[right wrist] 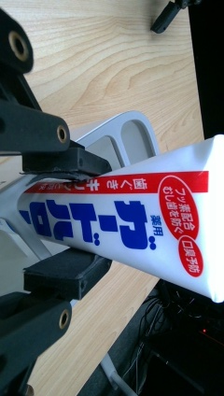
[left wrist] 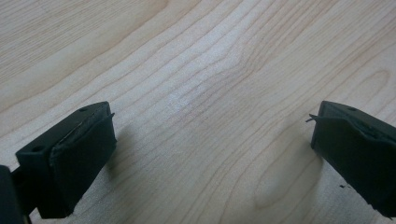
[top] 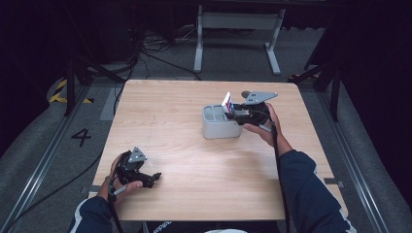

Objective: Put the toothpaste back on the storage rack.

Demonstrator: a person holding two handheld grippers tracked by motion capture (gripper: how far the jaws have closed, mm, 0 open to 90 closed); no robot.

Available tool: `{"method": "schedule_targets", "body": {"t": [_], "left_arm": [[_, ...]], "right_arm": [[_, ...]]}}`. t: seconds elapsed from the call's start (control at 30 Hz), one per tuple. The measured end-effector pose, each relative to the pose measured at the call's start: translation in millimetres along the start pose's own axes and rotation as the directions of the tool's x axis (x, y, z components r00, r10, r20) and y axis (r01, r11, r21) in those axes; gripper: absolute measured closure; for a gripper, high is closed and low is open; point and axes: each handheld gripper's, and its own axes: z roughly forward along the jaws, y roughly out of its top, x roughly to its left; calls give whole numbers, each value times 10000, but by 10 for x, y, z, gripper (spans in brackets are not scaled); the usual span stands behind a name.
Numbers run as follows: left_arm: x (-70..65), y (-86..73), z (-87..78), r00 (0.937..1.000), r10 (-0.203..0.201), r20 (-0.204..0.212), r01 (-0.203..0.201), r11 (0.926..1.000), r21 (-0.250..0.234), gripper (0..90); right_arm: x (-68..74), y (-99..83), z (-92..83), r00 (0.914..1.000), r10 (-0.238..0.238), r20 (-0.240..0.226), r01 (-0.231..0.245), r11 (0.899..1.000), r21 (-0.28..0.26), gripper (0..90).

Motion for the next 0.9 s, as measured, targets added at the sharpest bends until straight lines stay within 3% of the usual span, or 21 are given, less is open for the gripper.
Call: {"method": "schedule_targets", "body": {"t": [0.27,0.33,0.47,0.9], "left_arm": [[-6,-2,-1,10000,-40,-33,40,10000,-19,3],[-9,-3,0,10000,-75,-50,75,10000,-41,4],[-10,-3,-1,10000,-73,-65,72,10000,-27,4],[-10,-2,0,10000,-77,-63,77,10000,-30,4]], "right_arm": [[25,17,6,10000,62,60,-62,10000,17,529],[51,23,28,9999,20,-149,-19,9999,120,502],[61,41,17,10000,11,18,-11,10000,99,513],[83,73,-29,10000,-21,-76,21,10000,11,502]]}}
